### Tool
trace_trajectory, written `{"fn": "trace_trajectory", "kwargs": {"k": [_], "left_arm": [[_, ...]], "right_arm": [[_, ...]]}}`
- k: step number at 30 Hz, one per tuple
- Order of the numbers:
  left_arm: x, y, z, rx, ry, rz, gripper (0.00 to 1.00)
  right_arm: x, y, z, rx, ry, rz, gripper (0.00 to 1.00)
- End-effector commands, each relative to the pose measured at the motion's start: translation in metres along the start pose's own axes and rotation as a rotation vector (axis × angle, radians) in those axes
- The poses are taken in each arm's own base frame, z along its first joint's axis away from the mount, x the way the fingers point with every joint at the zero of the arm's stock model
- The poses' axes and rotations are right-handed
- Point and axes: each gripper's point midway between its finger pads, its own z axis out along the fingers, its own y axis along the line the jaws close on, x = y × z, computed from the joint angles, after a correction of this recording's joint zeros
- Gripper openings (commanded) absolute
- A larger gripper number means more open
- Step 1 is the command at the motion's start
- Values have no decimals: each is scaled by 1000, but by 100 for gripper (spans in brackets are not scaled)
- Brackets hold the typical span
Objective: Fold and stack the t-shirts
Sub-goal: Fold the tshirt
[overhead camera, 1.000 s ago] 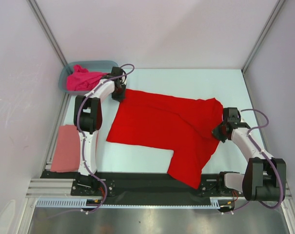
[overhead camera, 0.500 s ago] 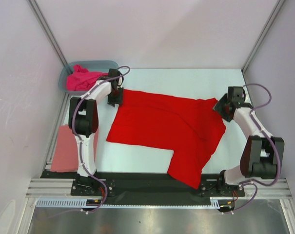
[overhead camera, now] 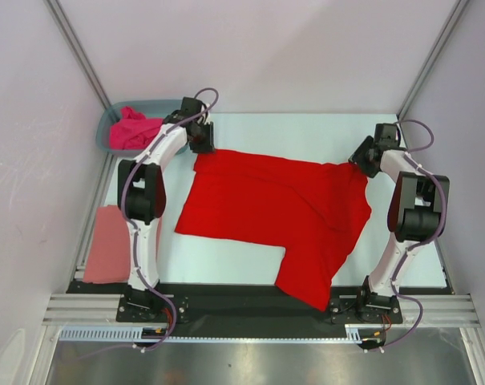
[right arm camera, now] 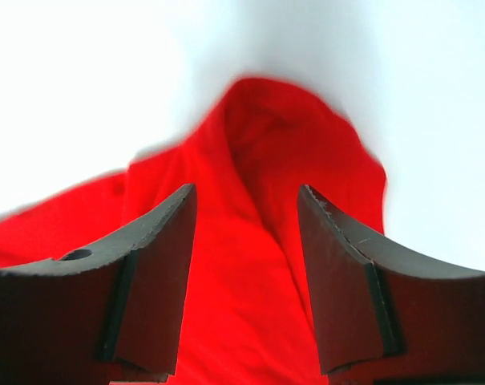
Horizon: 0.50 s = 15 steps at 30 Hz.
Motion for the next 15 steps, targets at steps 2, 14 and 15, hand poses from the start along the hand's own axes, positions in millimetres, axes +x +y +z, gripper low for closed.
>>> {"fn": "trace_trajectory", "kwargs": {"k": [2, 14, 15], "left_arm": [[-6, -9, 18, 63, 1, -46, 34], [-7, -6, 36, 77, 18, -91, 34], [-7, -5, 36, 74, 18, -94, 34]], "right_arm": [[-37, 20, 8, -80, -66, 26, 58], [-26, 4, 43, -71, 36, 349, 54], [-24, 3, 47, -72, 45, 386, 52]]}}
